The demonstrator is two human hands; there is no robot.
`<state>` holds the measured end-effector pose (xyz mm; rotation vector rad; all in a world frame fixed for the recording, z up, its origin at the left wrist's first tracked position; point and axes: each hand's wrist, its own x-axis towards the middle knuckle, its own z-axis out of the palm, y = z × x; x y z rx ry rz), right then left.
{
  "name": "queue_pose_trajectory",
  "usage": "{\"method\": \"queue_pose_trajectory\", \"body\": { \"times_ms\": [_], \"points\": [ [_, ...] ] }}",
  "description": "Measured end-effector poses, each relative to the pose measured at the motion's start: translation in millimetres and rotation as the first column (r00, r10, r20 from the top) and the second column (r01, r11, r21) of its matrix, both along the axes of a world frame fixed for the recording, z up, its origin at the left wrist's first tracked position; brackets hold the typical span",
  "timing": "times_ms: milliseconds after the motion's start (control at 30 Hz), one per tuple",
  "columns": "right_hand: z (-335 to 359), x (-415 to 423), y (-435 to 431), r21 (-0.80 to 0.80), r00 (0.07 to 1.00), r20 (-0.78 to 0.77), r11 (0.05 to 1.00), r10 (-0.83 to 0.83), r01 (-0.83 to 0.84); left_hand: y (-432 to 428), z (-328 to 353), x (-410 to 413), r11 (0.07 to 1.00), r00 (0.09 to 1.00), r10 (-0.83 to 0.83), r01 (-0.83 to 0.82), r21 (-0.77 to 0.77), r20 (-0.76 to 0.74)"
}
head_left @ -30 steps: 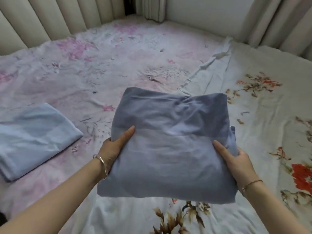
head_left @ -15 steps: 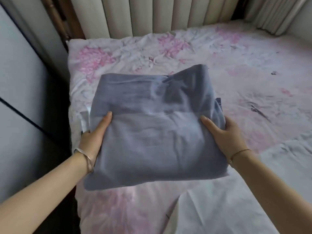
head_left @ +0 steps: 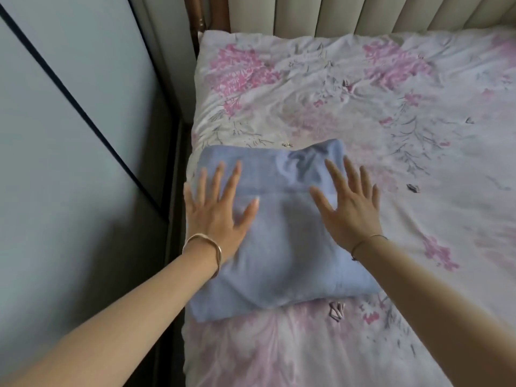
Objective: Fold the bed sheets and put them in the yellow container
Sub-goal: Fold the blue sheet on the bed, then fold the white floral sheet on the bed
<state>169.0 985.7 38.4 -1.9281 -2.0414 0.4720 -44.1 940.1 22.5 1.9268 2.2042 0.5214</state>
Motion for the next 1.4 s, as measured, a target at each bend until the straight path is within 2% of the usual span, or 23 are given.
{"method": "queue_pose_trajectory", "body": {
  "times_ms": [67, 133, 333, 400, 467, 533, 600, 667, 733, 833, 933, 1000, 1067, 1100, 1133, 1167, 1200, 1267, 1333, 1400],
  "points": [
    [-23.5, -16.8, -3.4, -0.166, 0.997, 0.016, 0.984, 0.069, -0.065, 7.3, -16.6, 0.7, 0.984, 0.968, -0.166, 0.151, -0.095, -0.187],
    [-47.5, -23.2, -11.2, -0.272, 0.996, 0.031, 0.960, 0.086, -0.074, 7.8, -36.8, -2.7, 0.975, 0.948, -0.198, 0.164, -0.149, -0.251],
    [-57.5, -24.3, -17.3, -0.313, 0.992, 0.064, 0.946, 0.107, -0.082, 12.3, -50.8, -8.2, 0.960, 0.938, -0.193, 0.121, -0.251, -0.288],
    [-50.9, -16.3, -35.2, -0.272, 0.994, 0.026, 0.957, 0.107, -0.096, 13.0, -45.4, -6.7, 0.951, 0.933, -0.181, 0.086, -0.296, -0.311],
    [-46.0, 1.4, -68.6, -0.174, 0.994, -0.072, 0.980, 0.085, -0.097, 9.9, -35.6, 6.5, 0.937, 0.969, -0.067, -0.021, -0.349, -0.237],
    [-44.6, 33.8, -115.2, -0.066, 0.993, -0.119, 0.998, 0.008, -0.016, -2.9, -23.1, 40.3, 0.937, 0.994, 0.102, -0.110, -0.332, -0.040],
    [-46.2, 73.6, -164.1, -0.032, 0.988, -0.107, 0.993, -0.113, 0.110, -28.9, -13.6, 83.2, 0.960, 0.990, 0.114, -0.090, -0.266, 0.078],
    [-46.9, 112.8, -213.1, -0.044, 0.968, -0.076, 0.971, -0.238, 0.235, -65.8, -10.0, 123.7, 0.977, 0.997, -0.018, 0.033, -0.209, 0.073],
    [-43.8, 140.5, -258.7, -0.045, 0.947, -0.051, 0.948, -0.319, 0.316, -103.1, -9.7, 154.5, 0.962, 0.977, -0.165, 0.189, -0.199, 0.133],
    [-40.0, 169.6, -337.5, -0.075, 0.921, -0.032, 0.920, -0.388, 0.385, -169.3, -13.3, 194.7, 0.870, 0.910, -0.347, 0.402, -0.284, 0.226],
    [-40.1, 180.8, -422.0, -0.125, 0.887, -0.031, 0.882, -0.461, 0.454, -244.2, -16.5, 212.5, 0.749, 0.866, -0.443, 0.500, -0.436, 0.232],
    [-40.9, 180.7, -469.8, -0.175, 0.865, -0.049, 0.857, -0.499, 0.484, -284.8, -20.8, 208.6, 0.746, 0.894, -0.364, 0.449, -0.492, 0.263],
    [-39.8, 174.0, -520.2, -0.218, 0.850, -0.073, 0.840, -0.522, 0.497, -317.9, -21.0, 195.9, 0.780, 0.949, -0.168, 0.294, -0.553, 0.268],
    [-41.8, 169.2, -537.1, -0.230, 0.849, -0.090, 0.840, -0.521, 0.491, -327.0, -21.8, 186.1, 0.794, 0.969, -0.114, 0.221, -0.567, 0.218],
    [-43.2, 164.5, -556.8, -0.247, 0.842, -0.113, 0.836, -0.528, 0.491, -337.1, -20.0, 177.3, 0.792, 0.982, -0.126, 0.186, -0.582, 0.142],
    [-45.1, 155.7, -577.4, -0.286, 0.833, -0.140, 0.828, -0.535, 0.483, -348.7, -18.4, 167.0, 0.767, 0.982, -0.160, 0.185, -0.614, 0.096],
    [-49.8, 148.7, -588.1, -0.314, 0.824, -0.176, 0.824, -0.539, 0.472, -352.3, -20.3, 158.0, 0.726, 0.978, -0.177, 0.208, -0.655, 0.115],
    [-59.2, 129.7, -609.6, -0.352, 0.802, -0.229, 0.815, -0.552, 0.460, -364.7, -17.6, 142.0, 0.628, 0.949, -0.157, 0.309, -0.715, 0.272],
    [-62.4, 110.4, -621.5, -0.365, 0.784, -0.259, 0.808, -0.565, 0.461, -376.5, -8.5, 128.4, 0.648, 0.905, -0.151, 0.394, -0.652, 0.398],
    [-59.6, 89.8, -631.0, -0.347, 0.760, -0.308, 0.811, -0.573, 0.471, -381.3, 0.2, 112.5, 0.717, 0.879, -0.174, 0.422, -0.555, 0.444]
  ]
}}
